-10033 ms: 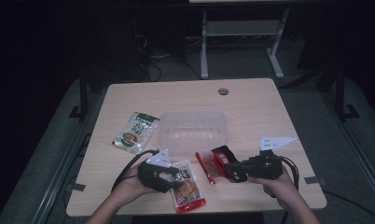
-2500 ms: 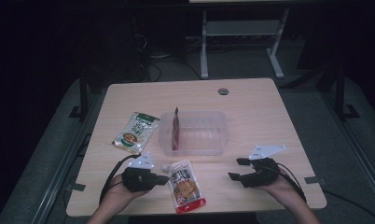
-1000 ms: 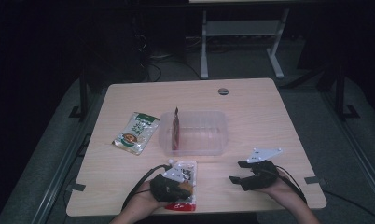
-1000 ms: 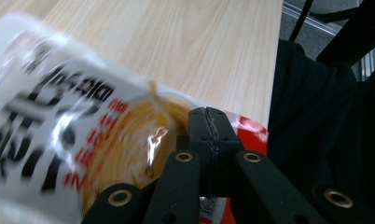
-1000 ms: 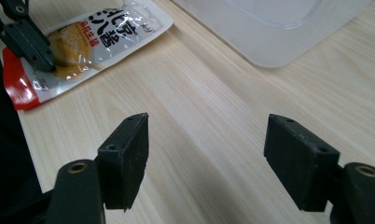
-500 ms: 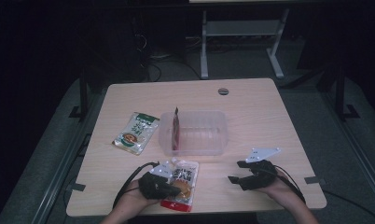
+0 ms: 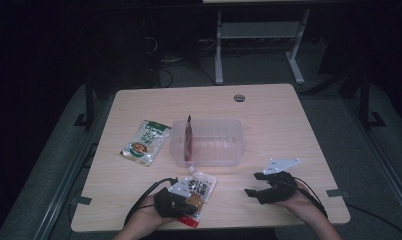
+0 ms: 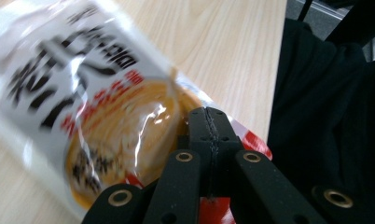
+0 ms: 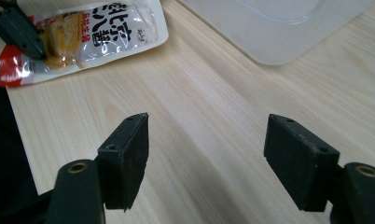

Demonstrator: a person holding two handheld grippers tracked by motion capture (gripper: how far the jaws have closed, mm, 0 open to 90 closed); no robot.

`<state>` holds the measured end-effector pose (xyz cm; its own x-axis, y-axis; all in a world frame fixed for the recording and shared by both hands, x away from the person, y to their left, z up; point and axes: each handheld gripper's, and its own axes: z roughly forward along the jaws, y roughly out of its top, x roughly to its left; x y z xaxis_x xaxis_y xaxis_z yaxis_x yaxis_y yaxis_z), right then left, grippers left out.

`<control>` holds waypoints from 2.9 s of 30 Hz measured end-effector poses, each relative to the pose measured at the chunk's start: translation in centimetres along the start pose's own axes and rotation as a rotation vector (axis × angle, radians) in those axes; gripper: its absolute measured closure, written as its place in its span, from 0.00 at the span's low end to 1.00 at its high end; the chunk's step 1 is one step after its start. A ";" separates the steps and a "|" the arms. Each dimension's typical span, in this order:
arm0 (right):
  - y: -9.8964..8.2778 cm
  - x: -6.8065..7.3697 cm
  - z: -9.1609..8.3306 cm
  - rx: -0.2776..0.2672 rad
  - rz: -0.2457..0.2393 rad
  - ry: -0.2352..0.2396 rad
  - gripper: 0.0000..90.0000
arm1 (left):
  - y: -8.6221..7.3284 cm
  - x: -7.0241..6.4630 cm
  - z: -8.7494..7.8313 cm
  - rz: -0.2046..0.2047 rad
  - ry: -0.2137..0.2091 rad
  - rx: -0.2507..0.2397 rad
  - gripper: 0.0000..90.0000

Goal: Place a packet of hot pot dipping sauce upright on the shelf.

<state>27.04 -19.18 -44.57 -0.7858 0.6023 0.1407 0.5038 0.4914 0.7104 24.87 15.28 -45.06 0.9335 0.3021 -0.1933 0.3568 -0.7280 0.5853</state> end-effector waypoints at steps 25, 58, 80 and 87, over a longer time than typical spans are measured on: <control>0.0 -0.1 0.2 0.016 0.002 0.012 0.35 | -1.7 2.8 -2.9 -0.067 0.079 -0.008 0.99; 2.9 2.8 4.2 0.065 0.050 0.170 0.27 | -3.1 4.9 -3.6 -0.130 0.167 0.030 1.00; 5.1 3.7 8.5 0.130 0.079 0.274 0.50 | -3.1 5.0 -3.6 -0.136 0.162 0.029 1.00; 4.9 3.6 8.6 0.141 0.087 0.301 0.51 | -3.1 5.0 -3.6 -0.130 0.165 0.036 1.00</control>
<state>29.72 -9.20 -46.53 -0.7979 0.4430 0.4087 0.6015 0.5413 0.5875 28.32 21.26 -44.96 0.8622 0.4891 -0.1321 0.4773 -0.6970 0.5351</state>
